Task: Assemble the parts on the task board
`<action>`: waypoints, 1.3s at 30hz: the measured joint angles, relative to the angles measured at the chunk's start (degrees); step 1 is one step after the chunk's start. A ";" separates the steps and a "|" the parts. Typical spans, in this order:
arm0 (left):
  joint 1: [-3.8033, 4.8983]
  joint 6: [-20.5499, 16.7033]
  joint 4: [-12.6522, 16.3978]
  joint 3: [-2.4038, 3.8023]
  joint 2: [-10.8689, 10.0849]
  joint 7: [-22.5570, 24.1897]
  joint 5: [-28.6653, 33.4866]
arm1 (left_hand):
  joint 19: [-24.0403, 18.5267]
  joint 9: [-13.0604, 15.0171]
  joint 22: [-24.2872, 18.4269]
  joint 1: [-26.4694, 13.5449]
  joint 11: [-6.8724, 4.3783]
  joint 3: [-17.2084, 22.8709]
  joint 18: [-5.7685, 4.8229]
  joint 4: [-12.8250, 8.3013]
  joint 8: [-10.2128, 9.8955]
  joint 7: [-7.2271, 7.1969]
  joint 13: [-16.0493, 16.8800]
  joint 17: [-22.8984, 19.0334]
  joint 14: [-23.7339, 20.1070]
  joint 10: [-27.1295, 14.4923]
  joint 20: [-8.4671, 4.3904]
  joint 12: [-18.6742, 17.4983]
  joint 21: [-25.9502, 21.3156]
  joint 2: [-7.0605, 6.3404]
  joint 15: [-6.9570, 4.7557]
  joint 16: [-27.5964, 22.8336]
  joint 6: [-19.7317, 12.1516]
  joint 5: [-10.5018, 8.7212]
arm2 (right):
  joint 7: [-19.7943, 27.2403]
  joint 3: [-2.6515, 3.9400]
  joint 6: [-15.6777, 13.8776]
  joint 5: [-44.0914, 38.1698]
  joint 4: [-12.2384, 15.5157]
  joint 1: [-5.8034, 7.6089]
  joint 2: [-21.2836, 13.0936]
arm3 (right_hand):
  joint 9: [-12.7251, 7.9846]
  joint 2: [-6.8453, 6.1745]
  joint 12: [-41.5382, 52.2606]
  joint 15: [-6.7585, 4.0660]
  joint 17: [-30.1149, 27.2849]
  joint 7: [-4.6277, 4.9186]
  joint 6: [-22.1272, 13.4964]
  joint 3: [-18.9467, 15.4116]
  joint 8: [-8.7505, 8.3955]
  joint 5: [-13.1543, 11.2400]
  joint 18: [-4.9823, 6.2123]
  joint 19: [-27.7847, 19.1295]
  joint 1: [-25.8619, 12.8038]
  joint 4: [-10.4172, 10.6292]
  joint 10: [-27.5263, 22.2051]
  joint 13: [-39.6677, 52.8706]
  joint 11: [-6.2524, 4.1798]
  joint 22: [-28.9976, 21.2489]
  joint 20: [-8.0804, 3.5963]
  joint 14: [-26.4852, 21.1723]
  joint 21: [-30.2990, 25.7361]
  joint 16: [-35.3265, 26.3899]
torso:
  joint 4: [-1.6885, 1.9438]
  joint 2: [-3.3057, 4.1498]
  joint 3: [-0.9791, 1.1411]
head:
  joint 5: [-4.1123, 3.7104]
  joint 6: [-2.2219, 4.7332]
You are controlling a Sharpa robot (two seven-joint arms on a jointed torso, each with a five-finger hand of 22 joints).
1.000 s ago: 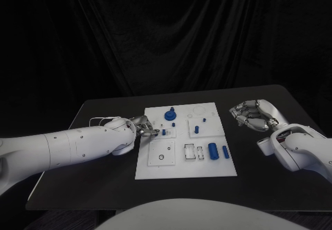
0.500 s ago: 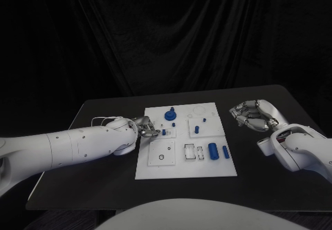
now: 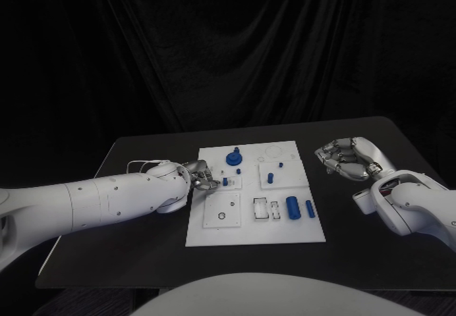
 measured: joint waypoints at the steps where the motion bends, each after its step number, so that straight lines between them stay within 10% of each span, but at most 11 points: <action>1: 0.02 0.00 -0.03 0.01 0.00 0.01 -0.01 | 0.00 -0.31 0.00 0.33 0.00 0.98 -0.01 -0.23 -0.15 0.08 0.00 0.00 0.00 0.00 0.00 0.00 0.00 -0.33 0.00 0.00 0.07 0.26 | -0.01 0.00 0.01 0.00 -0.01 0.00 0.01 | 0.00 0.00 0.00 0.00 0.00 0.00 0.00 0.00 0.00 0.00 0.00 0.00 0.00 0.00 0.00 0.00 0.00 0.00 0.00 0.00 0.00 0.00 | 0.00 0.00 0.00 | 0.01 0.00; 11: 0.03 -1.30 0.04 -0.07 -0.17 0.27 -0.03 | 0.00 -0.80 -0.01 -1.12 0.00 15.87 0.00 -1.44 0.25 0.22 0.00 0.00 0.00 0.00 0.00 0.00 0.00 -4.17 0.00 0.00 0.98 2.93 | -0.11 0.00 0.09 0.00 -0.07 0.00 0.10 | 0.00 0.00 0.00 0.00 0.01 0.00 0.00 0.00 0.00 0.00 0.00 0.00 0.00 0.00 0.00 -0.03 0.00 -0.01 0.00 0.00 0.00 0.00 | 0.00 0.00 0.00 | 0.06 0.00; 30: 0.33 -4.72 4.01 -0.01 -3.31 3.45 1.88 | 0.00 0.57 -0.02 -4.10 0.00 21.14 0.00 -2.28 1.81 0.50 0.00 0.00 0.00 0.00 0.00 0.00 0.00 -5.74 0.00 0.00 0.88 3.31 | -0.36 0.00 0.29 0.00 -0.12 -0.01 0.13 | 0.00 0.30 0.00 0.00 -0.19 0.00 0.00 0.17 0.00 0.58 0.00 0.00 0.30 -0.17 0.00 -0.19 0.00 -0.02 0.00 0.00 0.00 0.21 | 0.00 -0.02 0.01 | -0.24 0.00; 39: 6.88 2.81 2.32 0.10 -3.74 3.21 10.76 | -0.12 0.67 -0.02 -4.87 0.00 21.51 0.00 -3.16 2.11 0.41 0.00 0.00 0.00 0.00 -0.12 0.00 0.00 -6.50 0.00 0.00 1.03 2.85 | -0.49 0.00 0.32 0.00 -0.19 -0.02 0.03 | 0.00 0.30 0.00 0.00 -0.20 0.00 0.00 0.17 0.00 0.66 0.00 0.00 0.30 -0.17 0.00 -0.19 0.00 -0.02 0.00 0.00 0.00 0.21 | 0.00 -0.03 0.03 | -0.24 0.00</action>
